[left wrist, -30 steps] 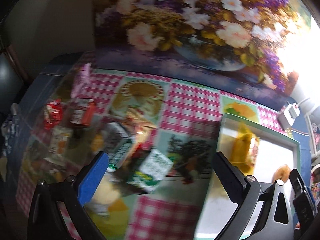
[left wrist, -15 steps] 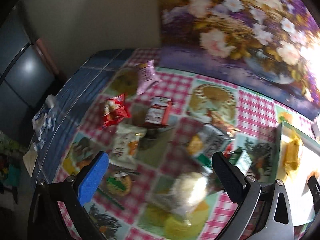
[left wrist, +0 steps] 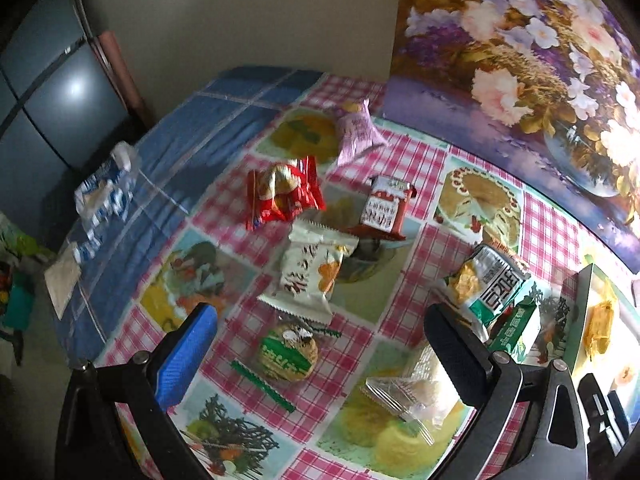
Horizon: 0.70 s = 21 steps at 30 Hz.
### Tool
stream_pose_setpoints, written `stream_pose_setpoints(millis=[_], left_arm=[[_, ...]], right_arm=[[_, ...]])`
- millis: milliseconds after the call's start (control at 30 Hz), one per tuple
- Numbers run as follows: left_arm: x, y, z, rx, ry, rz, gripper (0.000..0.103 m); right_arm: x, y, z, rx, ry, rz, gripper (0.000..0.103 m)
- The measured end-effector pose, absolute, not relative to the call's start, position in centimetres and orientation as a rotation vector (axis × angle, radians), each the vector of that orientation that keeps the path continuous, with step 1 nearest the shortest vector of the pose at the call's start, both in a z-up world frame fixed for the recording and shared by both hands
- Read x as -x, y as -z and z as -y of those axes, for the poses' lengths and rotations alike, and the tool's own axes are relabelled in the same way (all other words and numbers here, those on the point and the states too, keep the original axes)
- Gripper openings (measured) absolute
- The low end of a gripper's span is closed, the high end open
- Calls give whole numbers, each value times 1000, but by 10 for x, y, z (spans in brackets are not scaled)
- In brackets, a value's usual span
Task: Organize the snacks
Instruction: 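Move both tools back toward the snack pile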
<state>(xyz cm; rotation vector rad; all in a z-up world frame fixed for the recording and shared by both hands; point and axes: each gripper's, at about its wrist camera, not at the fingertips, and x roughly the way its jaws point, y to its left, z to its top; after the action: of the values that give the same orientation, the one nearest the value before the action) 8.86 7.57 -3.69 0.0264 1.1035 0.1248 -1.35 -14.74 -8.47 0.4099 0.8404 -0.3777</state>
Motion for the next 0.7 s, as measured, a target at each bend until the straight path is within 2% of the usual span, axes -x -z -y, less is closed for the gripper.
stream_pose_setpoints(millis=[333,700], left_arm=[[-95,73,-59,35,-15,-1231,103],[-90,91,-21,-87,130,-1282,103]], right_arm=[[-5,101,127,-365,329,-869,103],[6,95,150,-409,384,-835,103]])
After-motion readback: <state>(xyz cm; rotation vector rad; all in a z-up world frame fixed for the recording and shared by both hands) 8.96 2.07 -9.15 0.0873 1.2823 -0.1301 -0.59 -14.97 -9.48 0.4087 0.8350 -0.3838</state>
